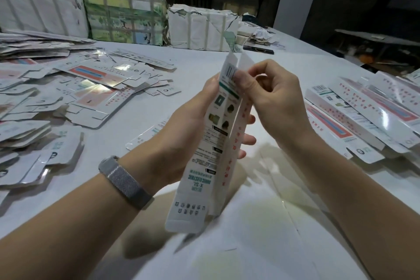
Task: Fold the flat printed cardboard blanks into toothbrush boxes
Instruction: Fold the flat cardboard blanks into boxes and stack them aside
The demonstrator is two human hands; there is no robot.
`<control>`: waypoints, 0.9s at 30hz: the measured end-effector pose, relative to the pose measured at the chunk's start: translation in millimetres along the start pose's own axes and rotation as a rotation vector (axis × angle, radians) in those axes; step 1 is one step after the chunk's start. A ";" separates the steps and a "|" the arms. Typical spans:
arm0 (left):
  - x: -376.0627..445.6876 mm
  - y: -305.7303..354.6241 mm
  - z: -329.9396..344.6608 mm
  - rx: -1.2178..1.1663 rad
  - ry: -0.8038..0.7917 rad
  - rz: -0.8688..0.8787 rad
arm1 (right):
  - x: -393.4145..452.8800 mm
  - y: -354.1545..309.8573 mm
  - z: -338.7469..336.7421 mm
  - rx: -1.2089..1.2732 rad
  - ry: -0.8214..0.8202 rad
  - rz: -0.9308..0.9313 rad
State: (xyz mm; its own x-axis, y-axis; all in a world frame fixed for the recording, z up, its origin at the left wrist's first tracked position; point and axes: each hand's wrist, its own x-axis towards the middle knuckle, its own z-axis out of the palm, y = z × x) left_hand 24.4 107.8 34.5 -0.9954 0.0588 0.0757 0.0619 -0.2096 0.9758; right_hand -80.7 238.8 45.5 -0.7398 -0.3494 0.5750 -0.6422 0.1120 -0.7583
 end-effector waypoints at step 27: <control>14.5 -15.6 0.2 -0.021 0.096 0.308 | -1.0 0.7 2.2 0.320 -0.117 0.045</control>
State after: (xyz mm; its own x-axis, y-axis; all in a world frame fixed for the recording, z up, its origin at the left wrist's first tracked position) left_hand 8.9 112.1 20.4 -0.9327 -0.1023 0.3459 0.3604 -0.2236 0.9056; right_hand -79.9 237.2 43.7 -0.7260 -0.4569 0.5140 -0.5003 -0.1619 -0.8505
